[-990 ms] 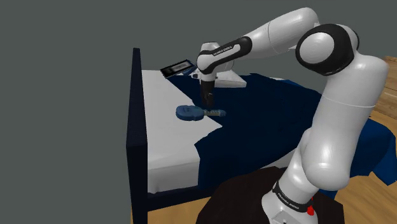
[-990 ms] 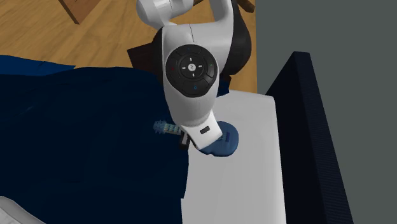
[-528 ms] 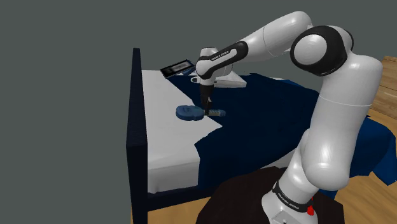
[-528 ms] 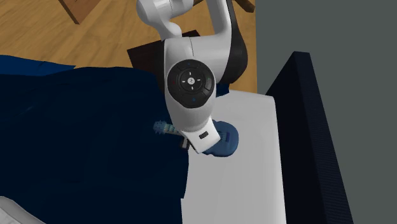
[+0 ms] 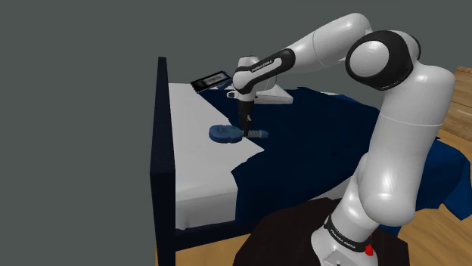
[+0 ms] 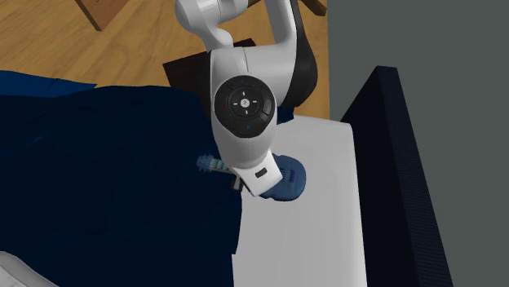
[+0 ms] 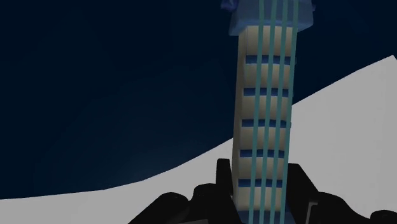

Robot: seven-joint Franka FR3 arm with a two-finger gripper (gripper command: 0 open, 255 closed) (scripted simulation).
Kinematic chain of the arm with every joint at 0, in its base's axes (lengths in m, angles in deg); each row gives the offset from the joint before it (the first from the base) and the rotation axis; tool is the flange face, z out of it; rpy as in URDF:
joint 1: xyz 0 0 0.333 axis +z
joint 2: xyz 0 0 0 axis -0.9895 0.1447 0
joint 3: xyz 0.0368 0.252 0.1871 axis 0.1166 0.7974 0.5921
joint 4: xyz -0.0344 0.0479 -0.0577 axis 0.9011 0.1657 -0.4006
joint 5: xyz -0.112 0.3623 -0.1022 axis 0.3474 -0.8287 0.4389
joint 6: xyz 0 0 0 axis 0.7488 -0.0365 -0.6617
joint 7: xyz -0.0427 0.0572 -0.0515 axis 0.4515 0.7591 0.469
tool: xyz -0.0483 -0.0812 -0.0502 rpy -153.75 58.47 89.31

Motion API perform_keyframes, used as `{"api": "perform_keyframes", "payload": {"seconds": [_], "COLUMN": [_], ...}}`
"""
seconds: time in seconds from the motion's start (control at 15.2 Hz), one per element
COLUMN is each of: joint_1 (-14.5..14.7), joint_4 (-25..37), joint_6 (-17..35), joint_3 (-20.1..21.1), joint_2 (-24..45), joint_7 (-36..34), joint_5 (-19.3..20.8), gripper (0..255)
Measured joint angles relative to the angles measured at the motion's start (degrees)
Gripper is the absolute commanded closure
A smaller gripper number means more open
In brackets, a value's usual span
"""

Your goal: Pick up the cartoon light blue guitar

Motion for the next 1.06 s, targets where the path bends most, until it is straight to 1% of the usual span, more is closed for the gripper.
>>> {"api": "perform_keyframes", "payload": {"seconds": [0.26, 1.06], "joint_1": [0.3, 0.5], "joint_4": [0.7, 5.7], "joint_6": [-2.1, -10.2], "joint_3": [0.0, -0.2], "joint_2": [-1.3, -4.7], "joint_7": [-0.6, -1.2], "joint_5": [0.5, 1.9], "gripper": [255, 255]}}
